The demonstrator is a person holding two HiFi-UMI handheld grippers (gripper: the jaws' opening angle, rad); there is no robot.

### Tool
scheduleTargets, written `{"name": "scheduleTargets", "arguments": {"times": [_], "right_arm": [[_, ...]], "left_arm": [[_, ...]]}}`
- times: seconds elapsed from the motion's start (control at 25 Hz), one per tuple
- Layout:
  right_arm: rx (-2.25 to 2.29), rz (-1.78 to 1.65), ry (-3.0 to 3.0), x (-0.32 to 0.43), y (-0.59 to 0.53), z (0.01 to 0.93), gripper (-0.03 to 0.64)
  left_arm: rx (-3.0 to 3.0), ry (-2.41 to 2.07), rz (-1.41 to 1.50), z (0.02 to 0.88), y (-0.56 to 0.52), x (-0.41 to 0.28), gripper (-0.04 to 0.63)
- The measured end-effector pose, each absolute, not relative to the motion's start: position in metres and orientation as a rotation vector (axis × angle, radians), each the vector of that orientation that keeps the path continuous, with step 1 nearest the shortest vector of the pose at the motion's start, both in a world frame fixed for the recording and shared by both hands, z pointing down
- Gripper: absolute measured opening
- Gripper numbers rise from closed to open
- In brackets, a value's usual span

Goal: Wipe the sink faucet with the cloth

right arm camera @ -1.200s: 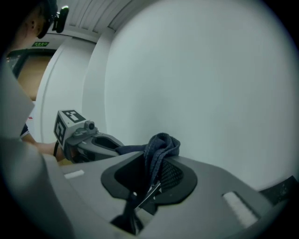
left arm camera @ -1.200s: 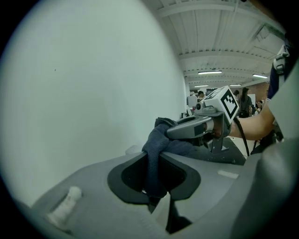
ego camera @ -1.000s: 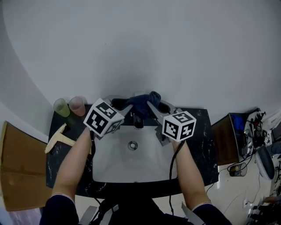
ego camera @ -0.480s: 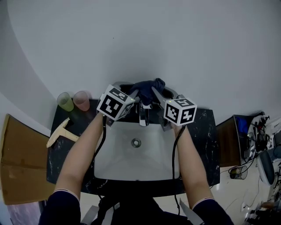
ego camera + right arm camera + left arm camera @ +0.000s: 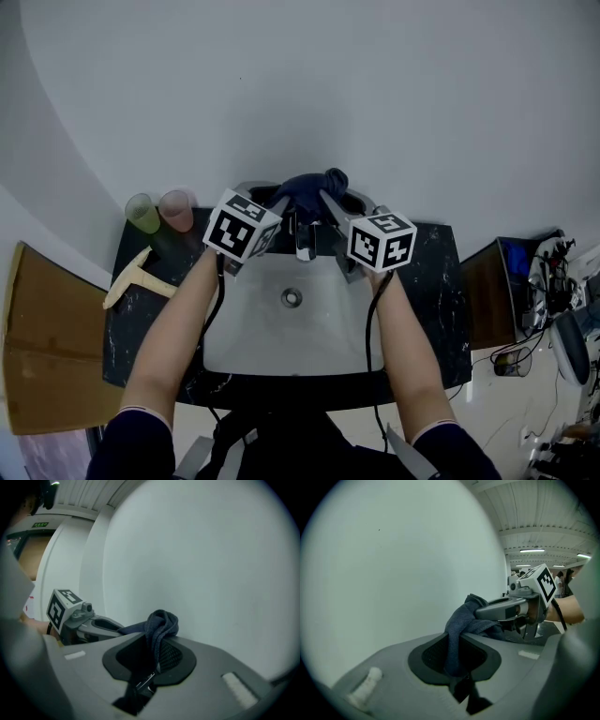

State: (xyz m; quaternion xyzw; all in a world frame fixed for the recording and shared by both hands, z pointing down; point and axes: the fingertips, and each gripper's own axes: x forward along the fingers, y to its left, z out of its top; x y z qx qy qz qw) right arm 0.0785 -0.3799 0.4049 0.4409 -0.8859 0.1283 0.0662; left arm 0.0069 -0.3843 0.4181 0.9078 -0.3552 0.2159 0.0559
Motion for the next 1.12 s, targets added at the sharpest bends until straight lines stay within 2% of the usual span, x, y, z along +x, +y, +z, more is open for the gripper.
{"name": "scheduleTargets", "arguments": {"times": [0.44, 0.76, 1.12], "right_arm": [[1.326, 0.404, -2.704, 0.079, -0.32, 0.412, 0.054], [1.236, 0.491, -2.65, 0.079, -0.28, 0.454, 0.054], [1.281, 0.631, -2.629, 0.093, -0.295, 0.474, 0.077]], "left_arm": [[2.762, -0.992, 0.662, 0.43, -0.323, 0.009, 0.055], [2.781, -0.832, 0.841, 0.462, -0.279, 0.011, 0.055], [2.722, -0.83, 0.874, 0.478, -0.293, 0.015, 0.057]]}}
